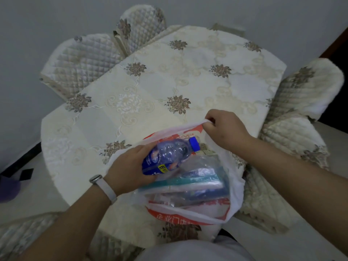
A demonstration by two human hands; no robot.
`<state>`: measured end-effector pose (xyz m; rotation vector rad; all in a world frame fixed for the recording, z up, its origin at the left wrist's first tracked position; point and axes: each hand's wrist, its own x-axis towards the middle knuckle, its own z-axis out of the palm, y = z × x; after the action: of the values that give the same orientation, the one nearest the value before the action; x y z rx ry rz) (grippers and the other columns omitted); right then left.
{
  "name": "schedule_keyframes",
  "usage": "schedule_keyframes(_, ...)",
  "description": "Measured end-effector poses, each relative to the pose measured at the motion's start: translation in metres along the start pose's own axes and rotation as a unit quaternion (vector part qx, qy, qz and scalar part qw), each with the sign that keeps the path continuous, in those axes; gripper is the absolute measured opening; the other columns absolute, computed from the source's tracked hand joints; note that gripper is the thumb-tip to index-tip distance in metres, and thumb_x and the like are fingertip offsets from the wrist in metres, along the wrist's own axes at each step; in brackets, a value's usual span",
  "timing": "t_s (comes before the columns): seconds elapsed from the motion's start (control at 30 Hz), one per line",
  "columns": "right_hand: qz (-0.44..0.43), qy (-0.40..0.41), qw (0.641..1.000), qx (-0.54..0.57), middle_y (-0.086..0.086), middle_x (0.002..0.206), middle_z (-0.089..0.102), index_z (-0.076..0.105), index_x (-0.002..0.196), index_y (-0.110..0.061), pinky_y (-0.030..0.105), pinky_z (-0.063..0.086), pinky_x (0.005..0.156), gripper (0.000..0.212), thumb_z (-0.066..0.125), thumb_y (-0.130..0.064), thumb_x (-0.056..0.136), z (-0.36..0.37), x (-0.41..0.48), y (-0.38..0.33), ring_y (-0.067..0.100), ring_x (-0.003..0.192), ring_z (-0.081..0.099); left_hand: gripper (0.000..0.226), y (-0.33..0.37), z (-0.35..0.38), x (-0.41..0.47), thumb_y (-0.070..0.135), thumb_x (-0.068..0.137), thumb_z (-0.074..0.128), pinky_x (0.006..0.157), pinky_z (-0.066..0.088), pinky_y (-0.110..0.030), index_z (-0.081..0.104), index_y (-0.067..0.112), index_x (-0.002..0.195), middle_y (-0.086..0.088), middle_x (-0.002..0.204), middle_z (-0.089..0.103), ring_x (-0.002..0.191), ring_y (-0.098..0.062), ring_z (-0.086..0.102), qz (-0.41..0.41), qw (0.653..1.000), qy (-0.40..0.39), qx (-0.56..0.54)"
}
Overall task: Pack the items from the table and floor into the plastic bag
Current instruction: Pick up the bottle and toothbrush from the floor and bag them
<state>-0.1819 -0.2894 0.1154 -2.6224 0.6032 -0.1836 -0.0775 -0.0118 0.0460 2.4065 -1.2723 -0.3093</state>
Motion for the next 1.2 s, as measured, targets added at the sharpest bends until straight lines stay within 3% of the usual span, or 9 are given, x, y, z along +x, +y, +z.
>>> schedule_keyframes(0.13,-0.02,-0.011,1.0,0.019,0.005,0.076,0.061,0.061,0.085,-0.01,0.034,0.041,0.061,0.015,0.054,-0.022,0.089,0.001,-0.006,-0.004,0.024,0.071,0.053,0.089,0.019,0.011,0.021,0.064,0.067,0.065,0.082,0.053,-0.028,0.04,0.03,0.145,0.007,0.126,0.061,0.105,-0.017,0.061,0.031,0.999,0.008,0.026)
schedule_keyframes(0.3,-0.038,-0.025,0.999,0.001,-0.003,0.079,0.054,0.055,0.082,-0.019,0.032,0.037,0.06,0.008,0.057,-0.026,0.087,0.005,-0.015,0.001,0.02,0.073,0.05,0.089,0.024,0.033,0.037,0.056,0.067,0.07,0.079,0.056,-0.038,0.043,0.021,0.143,-0.003,0.119,0.065,0.101,-0.028,0.064,0.053,0.991,0.047,0.115)
schedule_keyframes(0.5,-0.027,-0.036,0.999,-0.016,-0.006,0.081,0.049,0.052,0.084,-0.025,0.034,0.043,0.063,0.014,0.053,-0.036,0.091,0.014,-0.026,0.013,0.018,0.074,0.05,0.096,0.031,0.041,0.035,0.066,0.07,0.07,0.087,0.053,-0.044,0.04,0.014,0.144,-0.011,0.126,0.06,0.107,-0.032,0.061,0.035,0.982,0.059,0.173)
schedule_keyframes(0.73,-0.014,-0.067,0.997,-0.025,-0.005,0.089,0.052,0.06,0.103,-0.021,0.037,0.047,0.069,0.019,0.052,-0.033,0.091,0.016,-0.041,0.019,0.018,0.081,0.053,0.085,0.019,0.039,0.019,0.051,0.07,0.076,0.082,0.055,-0.042,0.044,0.014,0.14,-0.011,0.123,0.06,0.102,-0.03,0.063,0.033,0.982,0.064,0.174)
schedule_keyframes(0.97,-0.009,-0.065,0.997,-0.025,-0.003,0.083,0.051,0.058,0.089,-0.018,0.033,0.04,0.062,0.011,0.051,-0.027,0.093,0.021,-0.052,0.007,0.021,0.077,0.051,0.078,0.015,0.033,0.019,0.049,0.066,0.079,0.076,0.055,-0.04,0.051,0.016,0.131,-0.008,0.117,0.064,0.096,-0.03,0.063,0.071,0.988,0.06,0.12)
schedule_keyframes(1.2,0.012,-0.092,0.995,-0.042,-0.002,0.092,0.056,0.06,0.096,-0.02,0.033,0.044,0.066,0.015,0.05,-0.03,0.092,0.025,-0.059,0.002,0.02,0.083,0.054,0.08,0.019,0.043,-0.006,0.055,0.067,0.078,0.077,0.055,-0.044,0.055,0.012,0.131,-0.008,0.118,0.063,0.096,-0.03,0.062,0.076,0.987,0.07,0.122)
